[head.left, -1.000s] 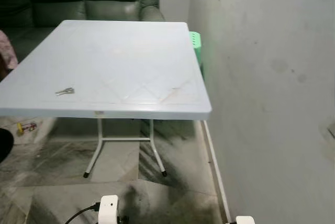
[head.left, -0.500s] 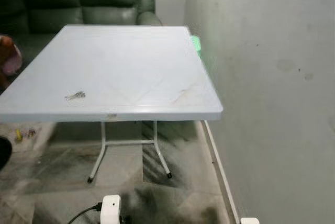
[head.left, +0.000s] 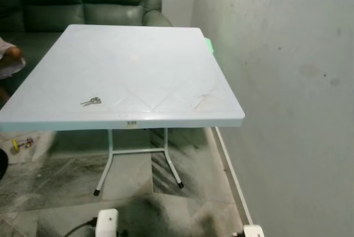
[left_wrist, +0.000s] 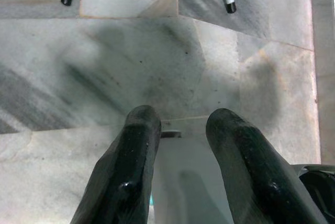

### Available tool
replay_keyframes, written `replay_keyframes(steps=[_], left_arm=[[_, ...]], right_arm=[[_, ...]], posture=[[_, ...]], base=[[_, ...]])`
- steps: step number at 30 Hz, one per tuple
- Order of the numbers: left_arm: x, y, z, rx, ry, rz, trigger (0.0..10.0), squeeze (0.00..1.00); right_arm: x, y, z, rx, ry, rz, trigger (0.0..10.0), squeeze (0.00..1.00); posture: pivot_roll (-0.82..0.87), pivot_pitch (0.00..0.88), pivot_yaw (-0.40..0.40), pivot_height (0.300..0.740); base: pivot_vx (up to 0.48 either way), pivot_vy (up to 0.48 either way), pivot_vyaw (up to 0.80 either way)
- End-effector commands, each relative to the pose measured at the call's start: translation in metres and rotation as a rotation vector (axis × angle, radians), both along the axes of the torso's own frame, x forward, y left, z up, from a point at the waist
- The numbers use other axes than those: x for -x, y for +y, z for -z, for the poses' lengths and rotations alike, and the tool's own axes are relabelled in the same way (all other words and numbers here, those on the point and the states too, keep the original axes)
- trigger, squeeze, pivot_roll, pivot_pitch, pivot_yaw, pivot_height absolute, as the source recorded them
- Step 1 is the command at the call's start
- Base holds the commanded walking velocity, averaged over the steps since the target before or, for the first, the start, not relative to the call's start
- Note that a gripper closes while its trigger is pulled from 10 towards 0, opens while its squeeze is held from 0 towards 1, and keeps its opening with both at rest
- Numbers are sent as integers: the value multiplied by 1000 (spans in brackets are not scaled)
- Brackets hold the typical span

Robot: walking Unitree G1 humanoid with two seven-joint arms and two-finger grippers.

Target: Hang keys on a hook

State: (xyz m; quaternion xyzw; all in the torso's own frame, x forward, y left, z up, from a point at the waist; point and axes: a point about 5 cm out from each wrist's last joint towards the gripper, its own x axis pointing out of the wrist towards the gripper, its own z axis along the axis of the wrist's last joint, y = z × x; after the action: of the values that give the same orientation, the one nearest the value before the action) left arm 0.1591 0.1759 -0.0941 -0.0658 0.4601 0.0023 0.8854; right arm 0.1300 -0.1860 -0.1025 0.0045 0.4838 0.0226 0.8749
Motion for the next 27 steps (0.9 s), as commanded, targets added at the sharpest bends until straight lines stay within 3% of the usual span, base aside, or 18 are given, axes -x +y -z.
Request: replay_keyframes(steps=[1,27], left_arm=[[-5,-7,-1,10,-12,5,10000,0],[-7,-10,-2,22,-21,6,10000,0]], right_arm=[[1,-6,0,6,4,17,10000,0],[4,-8,0,5,10,43,10000,0]], posture=[[131,0,-73,740],[119,0,-68,740]], base=[[0,0,0],[0,0,0]])
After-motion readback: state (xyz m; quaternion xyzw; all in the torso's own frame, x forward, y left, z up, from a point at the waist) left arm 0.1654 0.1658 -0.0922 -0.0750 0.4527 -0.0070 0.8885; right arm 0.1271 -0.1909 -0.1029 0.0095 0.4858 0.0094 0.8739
